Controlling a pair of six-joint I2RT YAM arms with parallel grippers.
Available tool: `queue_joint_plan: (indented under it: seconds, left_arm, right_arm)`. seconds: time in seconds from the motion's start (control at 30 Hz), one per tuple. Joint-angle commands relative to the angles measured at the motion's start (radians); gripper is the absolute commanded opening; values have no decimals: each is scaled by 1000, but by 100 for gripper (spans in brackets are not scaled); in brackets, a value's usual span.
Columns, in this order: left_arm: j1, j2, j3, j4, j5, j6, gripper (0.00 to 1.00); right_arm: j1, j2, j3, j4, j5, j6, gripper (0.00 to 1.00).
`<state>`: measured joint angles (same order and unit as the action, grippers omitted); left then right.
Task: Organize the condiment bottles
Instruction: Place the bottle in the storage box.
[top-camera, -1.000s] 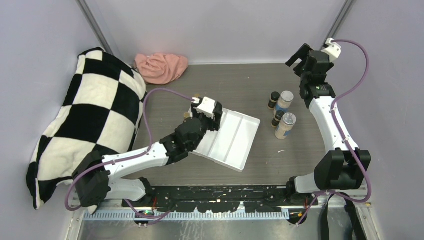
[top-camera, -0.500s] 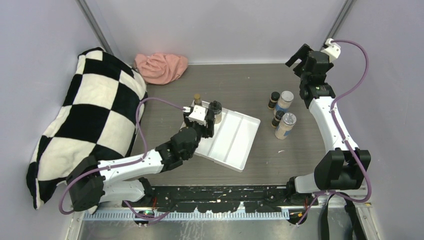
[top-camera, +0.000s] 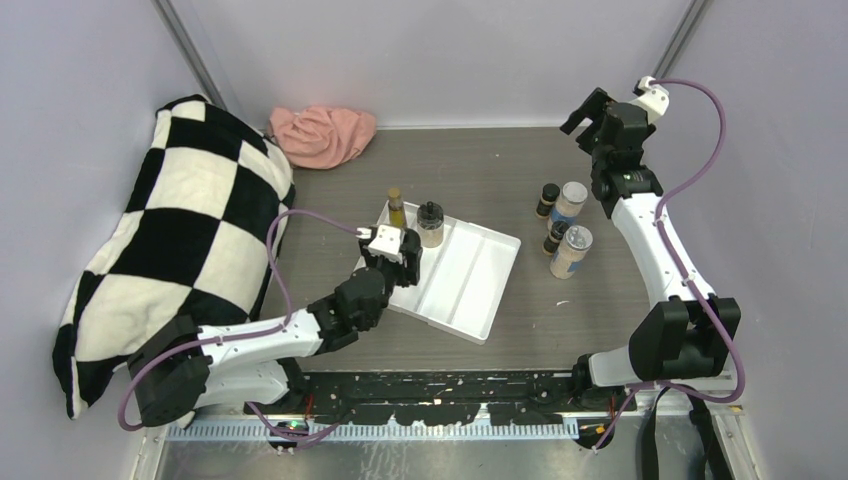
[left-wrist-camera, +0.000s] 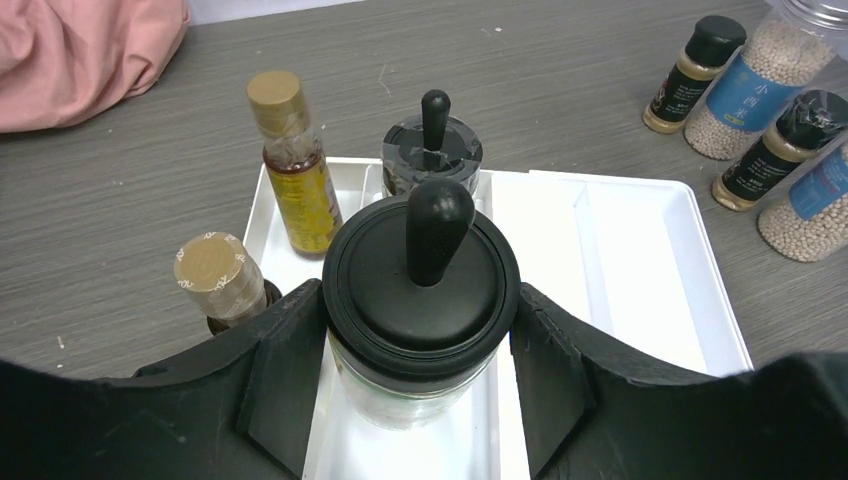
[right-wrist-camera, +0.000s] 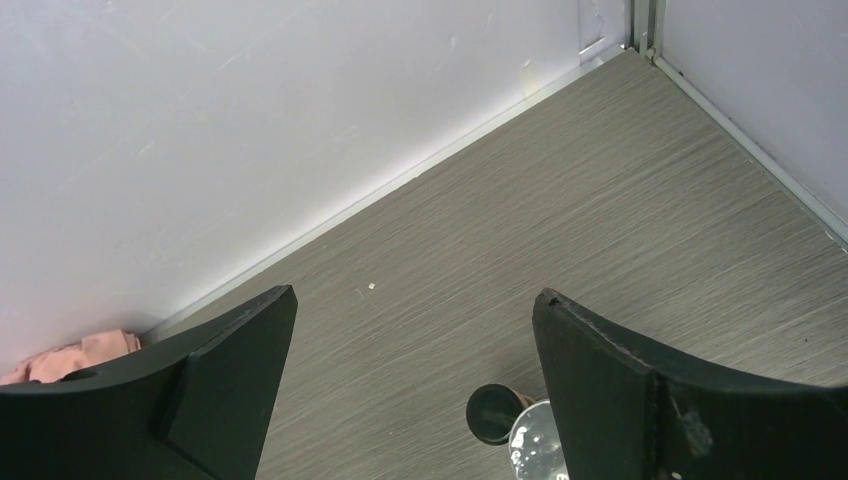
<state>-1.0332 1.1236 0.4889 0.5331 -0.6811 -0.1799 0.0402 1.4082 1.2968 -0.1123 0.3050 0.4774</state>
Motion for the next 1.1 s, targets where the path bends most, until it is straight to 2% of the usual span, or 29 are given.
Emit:
queue_joint_plan:
  seconds: [0.0,0.47,1.07]
  left_arm:
    - [-3,-35,-9,155,-24,2,0]
    - [-4,-8,-101,361,71,75,0]
    - [-4,98,-131,501,94,110,0]
  right_arm:
    - [5,-3,4,58,15,-2,94]
    - [23,-4,3,62,28,-14,94]
    - [36,-5,1,69,40,-28,94]
